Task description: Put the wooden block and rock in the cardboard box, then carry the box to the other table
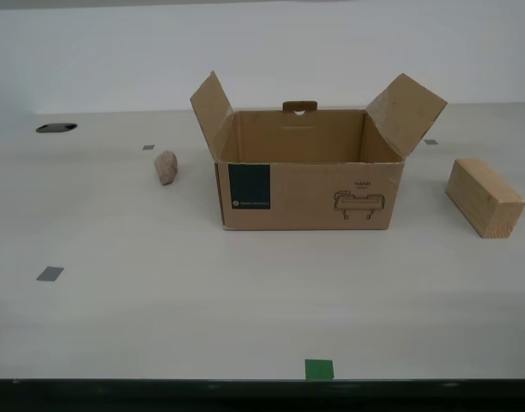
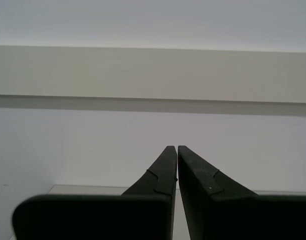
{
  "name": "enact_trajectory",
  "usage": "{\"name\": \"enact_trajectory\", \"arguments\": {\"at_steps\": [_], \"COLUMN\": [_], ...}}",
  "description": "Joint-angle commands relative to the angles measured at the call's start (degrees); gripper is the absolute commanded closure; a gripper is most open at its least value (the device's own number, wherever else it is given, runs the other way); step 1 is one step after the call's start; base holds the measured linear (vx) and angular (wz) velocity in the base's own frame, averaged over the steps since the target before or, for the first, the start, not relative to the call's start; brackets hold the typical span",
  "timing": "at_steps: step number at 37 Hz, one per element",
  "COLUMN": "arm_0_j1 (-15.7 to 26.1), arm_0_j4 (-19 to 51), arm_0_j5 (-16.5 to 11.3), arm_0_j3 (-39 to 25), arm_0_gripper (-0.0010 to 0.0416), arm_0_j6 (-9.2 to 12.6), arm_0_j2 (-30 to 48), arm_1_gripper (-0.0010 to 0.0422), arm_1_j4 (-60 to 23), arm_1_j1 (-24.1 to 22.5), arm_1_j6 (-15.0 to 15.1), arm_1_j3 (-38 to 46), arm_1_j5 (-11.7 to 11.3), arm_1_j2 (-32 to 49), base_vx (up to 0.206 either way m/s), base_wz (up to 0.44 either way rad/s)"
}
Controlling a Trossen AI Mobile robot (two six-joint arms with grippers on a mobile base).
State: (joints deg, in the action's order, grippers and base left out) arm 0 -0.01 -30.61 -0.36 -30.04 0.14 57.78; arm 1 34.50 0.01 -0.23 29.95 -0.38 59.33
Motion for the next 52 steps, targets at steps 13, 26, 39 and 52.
{"name": "enact_trajectory", "arguments": {"at_steps": [13, 26, 39, 52], "arm_0_j1": [0.07, 0.07, 0.07, 0.07], "arm_0_j4": [0.66, 0.66, 0.63, 0.66], "arm_0_j5": [0.02, 0.0, 0.02, 0.0], "arm_0_j3": [-0.04, -0.04, -0.04, -0.04], "arm_0_gripper": [0.0406, 0.0405, 0.0406, 0.0406], "arm_0_j6": [0.0, 0.0, 0.0, 0.0], "arm_0_j2": [0.0, 0.0, 0.0, 0.0], "arm_1_gripper": [0.0412, 0.0412, 0.0412, 0.0412], "arm_1_j4": [0.31, 0.31, 0.31, 0.31], "arm_1_j1": [0.02, 0.0, 0.02, 0.02], "arm_1_j6": [0.07, 0.09, 0.09, 0.07], "arm_1_j3": [0.02, 0.02, 0.02, 0.02], "arm_1_j5": [-0.04, -0.04, -0.04, -0.04], "arm_1_j2": [0.0, 0.0, 0.0, 0.0], "base_vx": [0.0, 0.0, 0.0, 0.0], "base_wz": [0.0, 0.0, 0.0, 0.0]}}
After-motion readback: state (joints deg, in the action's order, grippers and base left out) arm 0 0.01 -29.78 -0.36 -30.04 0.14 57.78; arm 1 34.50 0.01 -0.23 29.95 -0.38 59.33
